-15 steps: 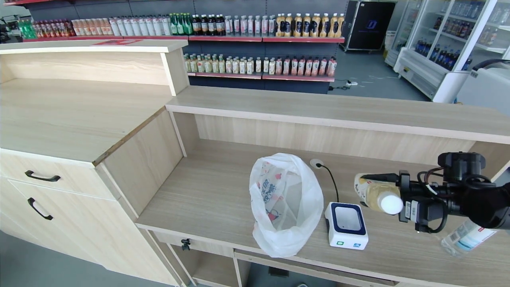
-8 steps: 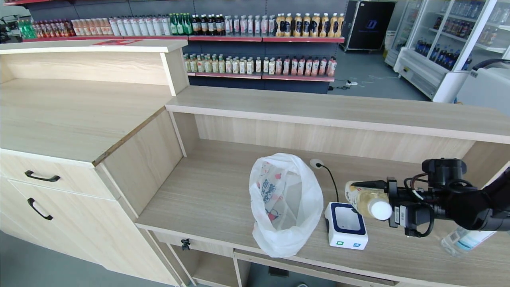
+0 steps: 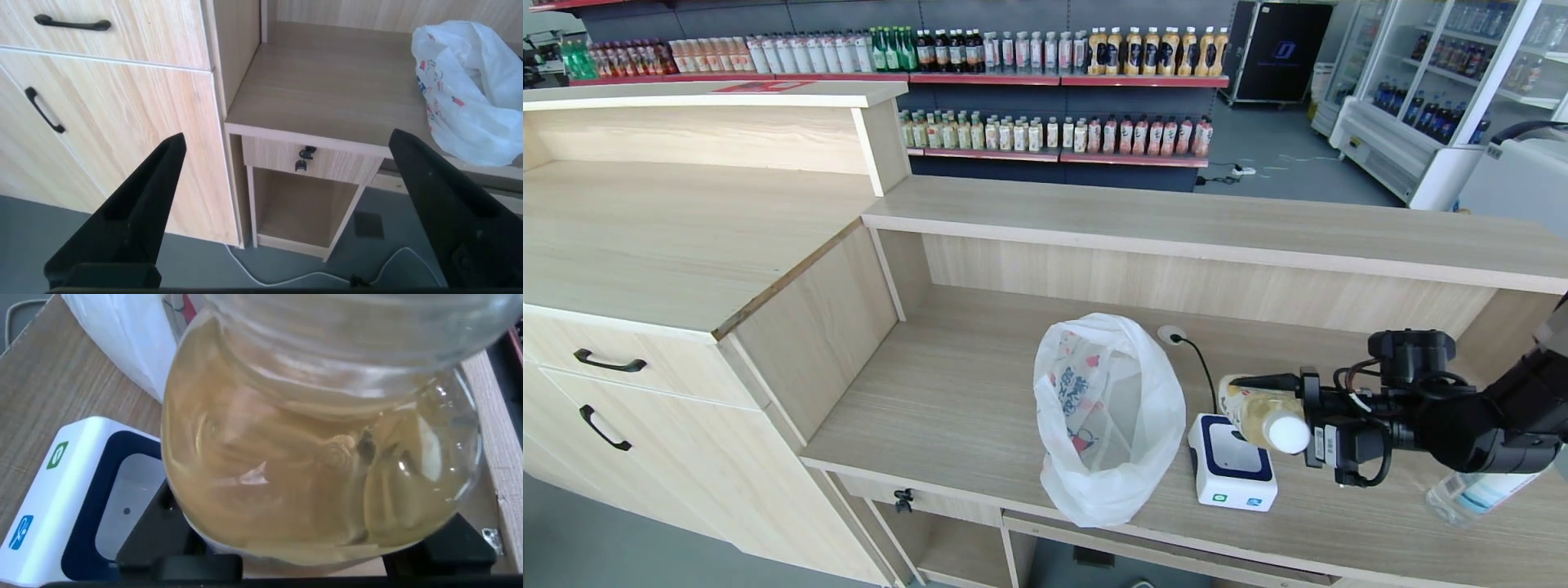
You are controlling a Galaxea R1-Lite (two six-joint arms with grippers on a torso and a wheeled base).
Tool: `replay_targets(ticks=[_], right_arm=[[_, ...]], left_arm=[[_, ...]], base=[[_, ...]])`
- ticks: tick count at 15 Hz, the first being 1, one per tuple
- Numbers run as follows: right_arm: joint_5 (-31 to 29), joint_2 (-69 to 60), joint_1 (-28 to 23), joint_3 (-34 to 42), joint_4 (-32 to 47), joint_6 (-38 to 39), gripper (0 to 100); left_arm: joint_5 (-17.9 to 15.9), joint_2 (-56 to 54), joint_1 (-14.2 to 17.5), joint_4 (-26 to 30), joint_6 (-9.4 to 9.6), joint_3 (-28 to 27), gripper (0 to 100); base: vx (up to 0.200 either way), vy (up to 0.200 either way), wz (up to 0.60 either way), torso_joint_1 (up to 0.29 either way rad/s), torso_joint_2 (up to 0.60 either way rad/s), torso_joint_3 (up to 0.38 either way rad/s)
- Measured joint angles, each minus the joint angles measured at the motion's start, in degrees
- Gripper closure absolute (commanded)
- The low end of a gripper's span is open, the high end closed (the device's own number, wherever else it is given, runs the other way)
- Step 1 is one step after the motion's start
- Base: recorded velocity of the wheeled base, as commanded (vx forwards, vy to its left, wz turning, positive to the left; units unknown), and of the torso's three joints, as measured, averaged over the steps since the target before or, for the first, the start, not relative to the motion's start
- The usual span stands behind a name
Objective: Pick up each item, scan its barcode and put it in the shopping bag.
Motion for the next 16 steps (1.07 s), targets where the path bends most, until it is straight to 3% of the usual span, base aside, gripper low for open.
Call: replay_targets(ticks=[16], right_arm=[[0.0,4.1,3.1,-3.3,-0.1,-0.1,100]], left_arm=[[0.0,0.0,0.0,0.0,0.02,0.0,0]], base=[[0.0,0.0,0.0,0.0,0.0,0.0]])
